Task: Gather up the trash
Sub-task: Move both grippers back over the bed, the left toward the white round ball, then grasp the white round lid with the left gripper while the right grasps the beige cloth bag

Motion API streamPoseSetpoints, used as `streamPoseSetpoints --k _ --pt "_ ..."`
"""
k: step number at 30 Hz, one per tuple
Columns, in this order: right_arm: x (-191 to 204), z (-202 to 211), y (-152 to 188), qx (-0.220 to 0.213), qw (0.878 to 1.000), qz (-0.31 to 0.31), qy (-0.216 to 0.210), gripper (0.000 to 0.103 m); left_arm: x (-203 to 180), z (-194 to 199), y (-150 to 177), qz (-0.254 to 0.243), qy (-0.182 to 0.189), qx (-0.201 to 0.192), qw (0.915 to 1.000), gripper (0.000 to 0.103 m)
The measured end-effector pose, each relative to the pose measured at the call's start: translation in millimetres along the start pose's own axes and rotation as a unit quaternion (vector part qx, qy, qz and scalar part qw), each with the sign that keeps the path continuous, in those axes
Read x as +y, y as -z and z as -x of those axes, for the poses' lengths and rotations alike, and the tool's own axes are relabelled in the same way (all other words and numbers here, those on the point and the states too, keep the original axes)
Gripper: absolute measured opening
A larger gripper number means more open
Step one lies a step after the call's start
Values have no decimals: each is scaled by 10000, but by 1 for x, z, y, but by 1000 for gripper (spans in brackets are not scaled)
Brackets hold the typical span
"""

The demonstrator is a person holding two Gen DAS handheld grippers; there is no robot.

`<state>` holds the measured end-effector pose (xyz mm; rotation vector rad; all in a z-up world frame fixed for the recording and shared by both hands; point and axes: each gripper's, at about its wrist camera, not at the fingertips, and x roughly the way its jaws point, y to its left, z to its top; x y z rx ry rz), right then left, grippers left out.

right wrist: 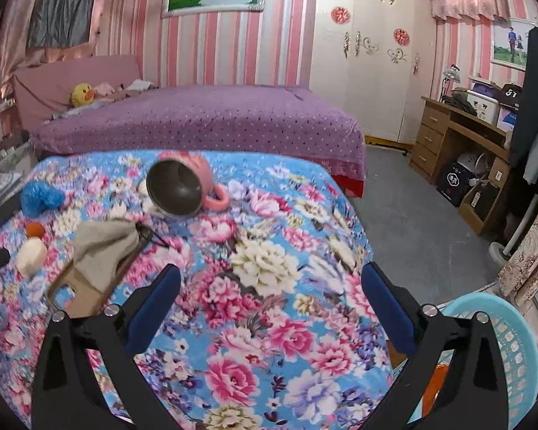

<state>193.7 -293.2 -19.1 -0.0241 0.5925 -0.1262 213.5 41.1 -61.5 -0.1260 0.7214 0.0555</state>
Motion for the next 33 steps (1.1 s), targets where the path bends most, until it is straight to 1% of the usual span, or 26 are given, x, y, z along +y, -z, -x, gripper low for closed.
streamPoseSetpoints --k 1,4,7,9,12,17,18,20,21,23,24,28,32,33 --pt "1 -1 1 26 10000 29 12 98 0 -2 1 6 -15 42 10000 97" --pt "3 -3 2 83 9998 135 99 98 -3 -15 2 0 -37 328 9995 97" --pt "2 -4 2 84 9998 132 75 98 -6 -21 2 18 16 426 9991 97" --pt "1 -7 2 116 9999 81 41 98 -10 -29 0 27 114 542 9985 97" --pt "4 -12 3 194 9998 56 -26 98 -14 -42 -3 51 107 721 9973 97" --pt "17 -17 4 280 9995 163 -32 98 -12 -51 -9 194 13 770 9968 96" --pt "21 -17 4 285 9994 166 -56 98 -13 -51 -8 188 1 763 9969 95" --pt "29 -15 4 276 9994 184 -131 98 -14 -51 -9 140 13 748 9971 83" --pt "34 -15 4 273 9993 207 -172 98 -14 -50 -9 117 25 740 9972 80" --pt "44 -14 4 260 9990 248 -253 98 -15 -48 -9 82 148 710 9973 64" --pt "50 -14 3 261 9988 274 -296 98 -16 -47 -9 40 222 701 9973 59" --pt "71 -11 2 221 9979 335 -514 98 -10 -38 -12 -60 163 615 9980 60" --pt "101 -14 0 264 9952 481 -809 98 14 -21 -22 53 122 349 9993 60" --pt "112 -16 -1 295 9944 575 -840 98 19 -17 -24 11 40 250 9997 60"
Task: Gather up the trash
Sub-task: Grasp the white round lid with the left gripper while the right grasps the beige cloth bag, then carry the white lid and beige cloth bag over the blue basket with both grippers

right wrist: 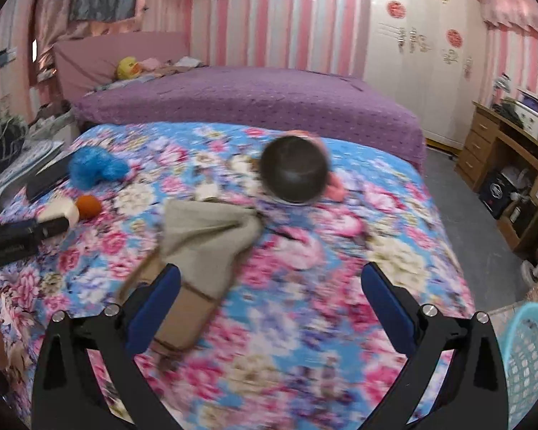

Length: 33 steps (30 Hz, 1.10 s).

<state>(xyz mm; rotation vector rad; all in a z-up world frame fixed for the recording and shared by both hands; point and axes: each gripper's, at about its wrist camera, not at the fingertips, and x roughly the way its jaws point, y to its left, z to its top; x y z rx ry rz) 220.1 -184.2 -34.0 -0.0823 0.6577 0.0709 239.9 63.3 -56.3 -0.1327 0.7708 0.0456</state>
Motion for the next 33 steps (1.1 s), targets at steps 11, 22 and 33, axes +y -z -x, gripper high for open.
streamPoseSetpoints --k 11,22,33 --pt "45 -52 -22 470 9979 377 -218 65 44 17 -12 244 -222 -259 9991 60" --pt "42 -39 -19 256 9972 500 -504 22 31 23 -11 213 -103 -347 9991 60" --pt "-15 28 -8 -255 9992 183 -229 22 2 40 -2 -36 12 -569 9984 60"
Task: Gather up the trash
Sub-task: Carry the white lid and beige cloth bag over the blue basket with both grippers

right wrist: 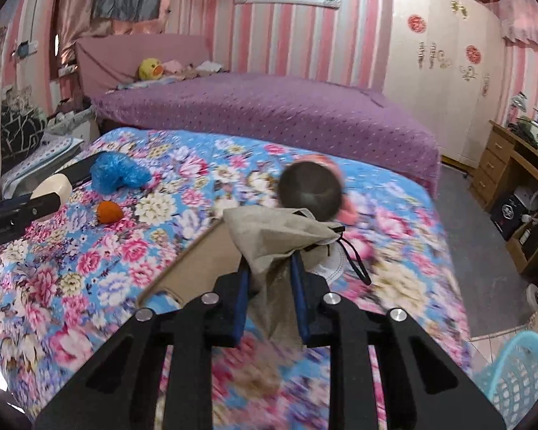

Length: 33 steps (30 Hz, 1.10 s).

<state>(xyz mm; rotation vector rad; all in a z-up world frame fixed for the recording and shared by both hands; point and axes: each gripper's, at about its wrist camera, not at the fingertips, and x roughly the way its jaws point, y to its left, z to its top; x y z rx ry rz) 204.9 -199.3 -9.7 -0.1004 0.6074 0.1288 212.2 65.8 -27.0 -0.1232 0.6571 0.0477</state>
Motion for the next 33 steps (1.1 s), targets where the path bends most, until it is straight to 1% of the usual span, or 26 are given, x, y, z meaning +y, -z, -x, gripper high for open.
streamPoseSetpoints --k 4,9,13,18,25,33 --pt "-28 24 13 -76 9996 -202 156 22 -16 7 6 -78 185 3 9998 60" --pt "-55 48 29 -130 9985 -427 330 22 -45 19 16 -289 395 -47 9988 60" --pt "-75 61 41 -188 9974 -532 450 22 -64 23 25 -332 592 19 9977 60" --pt "-91 61 54 -141 9964 -672 488 22 -86 24 35 -468 616 34 9970 60" --pt "-106 69 60 -197 9960 -654 581 22 -110 20 42 -558 580 75 9967 60" --pt "-145 77 71 -177 9931 -862 772 22 -140 20 47 -551 668 53 9962 60"
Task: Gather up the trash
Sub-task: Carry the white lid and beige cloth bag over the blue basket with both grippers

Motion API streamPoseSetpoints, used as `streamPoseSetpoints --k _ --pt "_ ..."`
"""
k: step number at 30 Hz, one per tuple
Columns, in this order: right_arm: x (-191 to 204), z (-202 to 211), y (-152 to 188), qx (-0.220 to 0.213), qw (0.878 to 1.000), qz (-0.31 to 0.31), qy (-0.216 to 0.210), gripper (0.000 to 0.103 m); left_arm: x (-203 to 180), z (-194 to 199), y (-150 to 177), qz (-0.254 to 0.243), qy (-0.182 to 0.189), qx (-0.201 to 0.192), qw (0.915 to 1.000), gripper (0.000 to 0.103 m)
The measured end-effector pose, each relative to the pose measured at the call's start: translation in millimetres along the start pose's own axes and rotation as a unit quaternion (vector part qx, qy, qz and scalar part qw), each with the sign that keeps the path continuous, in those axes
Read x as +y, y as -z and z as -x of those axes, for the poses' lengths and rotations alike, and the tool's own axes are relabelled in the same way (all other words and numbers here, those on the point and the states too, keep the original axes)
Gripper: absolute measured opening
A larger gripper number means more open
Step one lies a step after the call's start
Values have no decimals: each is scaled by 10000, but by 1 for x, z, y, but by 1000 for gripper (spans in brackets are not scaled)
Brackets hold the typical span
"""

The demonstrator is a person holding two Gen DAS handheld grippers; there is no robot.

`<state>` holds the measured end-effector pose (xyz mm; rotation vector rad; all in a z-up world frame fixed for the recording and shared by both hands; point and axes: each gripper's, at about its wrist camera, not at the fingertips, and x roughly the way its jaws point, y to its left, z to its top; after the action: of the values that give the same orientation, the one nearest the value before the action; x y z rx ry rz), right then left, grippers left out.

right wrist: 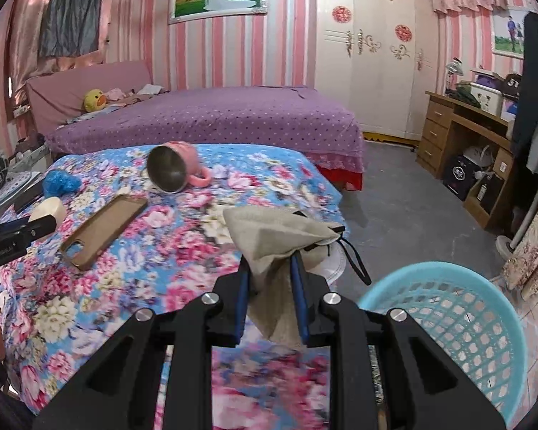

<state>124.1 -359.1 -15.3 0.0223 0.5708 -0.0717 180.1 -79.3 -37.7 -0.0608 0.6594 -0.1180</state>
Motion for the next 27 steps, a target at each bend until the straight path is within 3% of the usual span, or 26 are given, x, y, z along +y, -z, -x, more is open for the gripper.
streamPoseSetpoints --k 21,27 --pt "-138 34 32 -7 9949 -625 796 23 -108 7 19 -465 468 -32 9978 60" --pt "-165 36 44 88 9929 -660 982 23 -151 13 35 -939 532 -92 9941 60"
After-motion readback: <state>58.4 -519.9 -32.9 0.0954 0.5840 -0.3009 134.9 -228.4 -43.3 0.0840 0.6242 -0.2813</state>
